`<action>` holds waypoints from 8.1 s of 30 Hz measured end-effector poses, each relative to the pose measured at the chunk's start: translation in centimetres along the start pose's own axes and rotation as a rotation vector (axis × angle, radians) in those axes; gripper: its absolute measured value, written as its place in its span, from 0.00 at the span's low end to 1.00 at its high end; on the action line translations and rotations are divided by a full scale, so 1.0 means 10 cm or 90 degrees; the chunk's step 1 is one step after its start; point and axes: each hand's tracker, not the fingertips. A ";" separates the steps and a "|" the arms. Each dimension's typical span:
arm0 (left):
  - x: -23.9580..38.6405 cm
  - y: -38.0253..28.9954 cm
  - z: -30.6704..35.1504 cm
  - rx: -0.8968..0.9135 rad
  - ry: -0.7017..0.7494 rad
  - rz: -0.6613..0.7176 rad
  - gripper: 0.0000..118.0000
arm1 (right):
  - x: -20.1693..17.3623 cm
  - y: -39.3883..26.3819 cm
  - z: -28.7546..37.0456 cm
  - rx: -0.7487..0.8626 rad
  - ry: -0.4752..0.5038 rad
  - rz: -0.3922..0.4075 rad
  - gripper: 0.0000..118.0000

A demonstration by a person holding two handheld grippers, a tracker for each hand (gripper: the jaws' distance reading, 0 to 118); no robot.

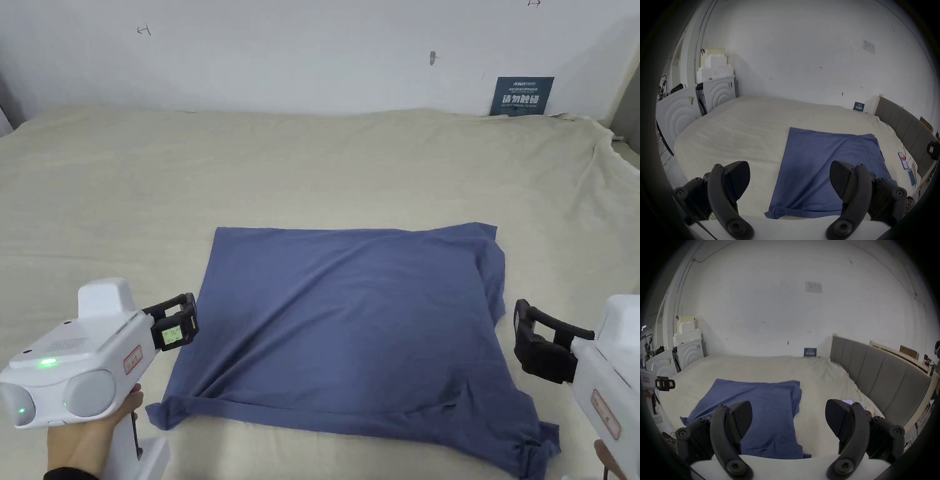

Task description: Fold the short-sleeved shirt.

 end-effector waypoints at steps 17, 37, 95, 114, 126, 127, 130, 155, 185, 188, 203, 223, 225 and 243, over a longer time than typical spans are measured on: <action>0.08 -0.20 0.10 0.035 -0.048 -0.040 0.00 | -0.12 -0.07 -0.02 0.022 0.022 -0.010 0.00; -0.43 -0.84 -0.73 -0.316 -0.013 0.009 0.83 | 0.00 -0.20 -0.10 -0.019 0.018 -0.016 0.00; -0.47 -0.73 -0.84 -0.282 -0.059 0.031 0.03 | 0.27 -1.00 -0.57 -0.343 0.076 -0.099 0.05; -0.25 -0.15 -1.87 -0.264 -0.046 -0.009 0.03 | 0.20 -0.41 -2.21 -0.312 0.069 -0.049 0.05; -0.11 -0.36 -2.54 -0.333 -0.029 -0.051 0.03 | 0.04 -0.76 -2.97 -0.419 0.038 -0.065 0.05; -0.10 -0.35 -2.53 -0.335 -0.027 -0.054 0.03 | 0.03 -0.79 -2.98 -0.424 0.036 -0.069 0.05; -0.08 -0.34 -2.53 -0.340 -0.023 -0.054 0.04 | -0.05 -0.75 -2.93 -0.422 0.030 -0.074 0.06; 0.03 0.08 -0.61 -0.059 -0.023 -0.026 0.61 | 0.09 0.12 -0.63 -0.049 0.012 -0.038 0.60; -0.23 -0.21 -1.73 -0.325 -0.023 0.018 0.57 | 0.15 -0.24 -0.85 -0.072 0.006 -0.028 0.00; -0.17 -0.32 -1.89 -0.333 0.004 -0.007 0.69 | 0.19 -0.28 -0.93 -0.082 0.002 -0.030 0.00; -0.06 -0.51 -2.12 -0.364 -0.008 -0.024 0.09 | 0.14 -0.45 -1.17 -0.160 -0.010 -0.046 0.00; -0.24 -0.37 -1.98 -0.336 -0.059 0.010 0.07 | -0.06 -1.10 -2.19 -0.393 -0.001 -0.079 0.17; -0.24 -0.38 -1.98 -0.337 -0.059 0.012 0.07 | 0.00 -1.18 -2.23 -0.401 0.007 -0.087 0.08; -0.81 -0.47 -1.34 -0.332 -0.115 0.110 0.07 | 0.40 -0.97 -1.22 -0.325 0.033 -0.131 0.05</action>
